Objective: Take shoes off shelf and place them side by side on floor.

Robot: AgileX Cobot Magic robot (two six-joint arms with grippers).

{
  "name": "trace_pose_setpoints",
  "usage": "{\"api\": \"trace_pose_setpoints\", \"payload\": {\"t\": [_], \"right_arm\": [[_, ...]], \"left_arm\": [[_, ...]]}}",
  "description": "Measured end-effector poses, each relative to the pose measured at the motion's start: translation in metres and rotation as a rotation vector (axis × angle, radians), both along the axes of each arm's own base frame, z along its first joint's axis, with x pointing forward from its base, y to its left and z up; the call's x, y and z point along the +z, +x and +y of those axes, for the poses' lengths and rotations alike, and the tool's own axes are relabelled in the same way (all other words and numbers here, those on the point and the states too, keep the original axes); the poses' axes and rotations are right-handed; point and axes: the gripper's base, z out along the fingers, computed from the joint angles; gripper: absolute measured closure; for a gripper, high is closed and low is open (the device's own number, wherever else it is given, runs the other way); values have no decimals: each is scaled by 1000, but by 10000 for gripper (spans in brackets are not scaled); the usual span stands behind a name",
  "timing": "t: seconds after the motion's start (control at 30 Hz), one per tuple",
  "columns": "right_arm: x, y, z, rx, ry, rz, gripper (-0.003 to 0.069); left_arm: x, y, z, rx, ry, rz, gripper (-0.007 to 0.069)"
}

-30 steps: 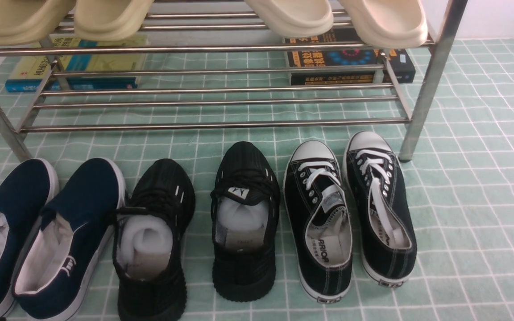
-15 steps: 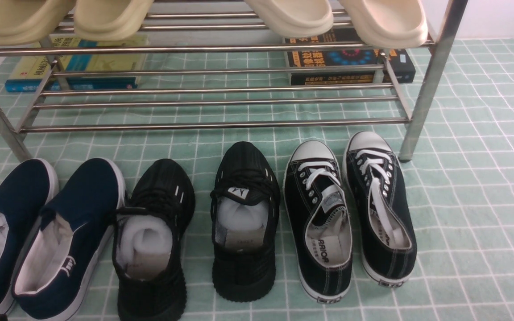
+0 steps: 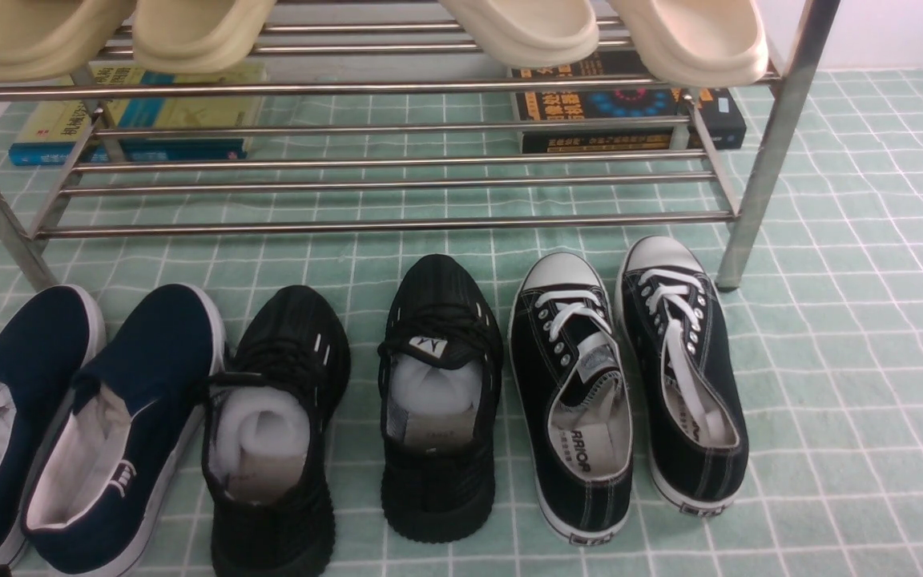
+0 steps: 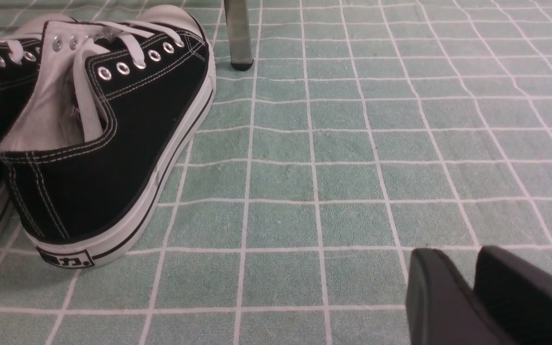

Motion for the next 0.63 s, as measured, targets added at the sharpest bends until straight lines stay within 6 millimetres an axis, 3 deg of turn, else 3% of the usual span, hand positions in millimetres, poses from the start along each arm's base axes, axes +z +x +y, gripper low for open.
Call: {"api": "trace_pose_setpoints", "payload": {"t": [0.63], "right_arm": [[0, 0, 0, 0, 0, 0, 484]], "left_arm": [[0, 0, 0, 0, 0, 0, 518]]}}
